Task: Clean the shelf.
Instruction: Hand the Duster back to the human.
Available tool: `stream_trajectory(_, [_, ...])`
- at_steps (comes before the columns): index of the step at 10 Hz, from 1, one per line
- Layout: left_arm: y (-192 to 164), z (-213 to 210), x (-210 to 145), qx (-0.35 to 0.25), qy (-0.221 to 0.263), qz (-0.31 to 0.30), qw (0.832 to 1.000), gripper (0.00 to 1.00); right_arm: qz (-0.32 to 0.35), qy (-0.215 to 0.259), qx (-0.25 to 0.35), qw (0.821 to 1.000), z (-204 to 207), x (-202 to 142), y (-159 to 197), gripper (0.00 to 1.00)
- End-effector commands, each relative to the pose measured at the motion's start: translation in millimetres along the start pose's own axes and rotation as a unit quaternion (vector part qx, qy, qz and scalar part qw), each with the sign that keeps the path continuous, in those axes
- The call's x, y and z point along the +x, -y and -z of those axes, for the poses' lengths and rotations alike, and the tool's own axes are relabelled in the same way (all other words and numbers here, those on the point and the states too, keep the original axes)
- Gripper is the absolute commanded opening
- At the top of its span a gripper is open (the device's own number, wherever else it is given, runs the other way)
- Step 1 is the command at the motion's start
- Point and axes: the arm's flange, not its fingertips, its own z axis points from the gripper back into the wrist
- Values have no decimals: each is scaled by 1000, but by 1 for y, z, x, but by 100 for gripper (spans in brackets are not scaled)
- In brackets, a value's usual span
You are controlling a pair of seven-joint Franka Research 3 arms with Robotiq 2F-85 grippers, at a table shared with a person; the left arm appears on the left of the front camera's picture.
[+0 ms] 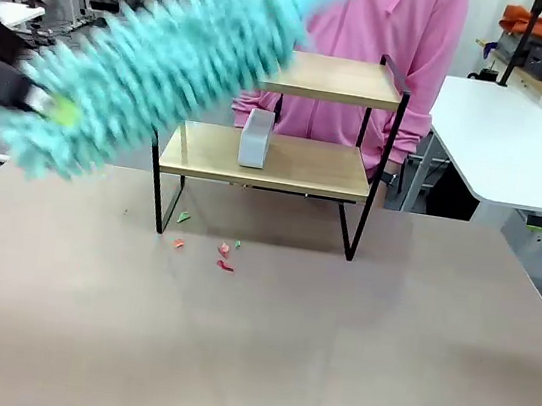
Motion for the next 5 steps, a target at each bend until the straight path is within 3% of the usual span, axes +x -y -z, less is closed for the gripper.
stream_trajectory(1, [60,-39,-28,77,131,80,985,0,-6,0,1,1000,-4,-3,0,100])
stream_trajectory(2, [80,-66,-42,141,213,86,963,0,-6,0,1,1000,-4,-3,0,100])
stream_trajectory(3, [91,-94,-57,207,300,68,929,0,-6,0,1,1000,-4,-3,0,100])
stream_trajectory(4, [91,-124,-76,240,385,22,891,0,-6,0,1,1000,-4,-3,0,100])
stream_trajectory(5, [82,-149,-89,245,438,-51,863,0,-6,0,1,1000,-4,-3,0,100])
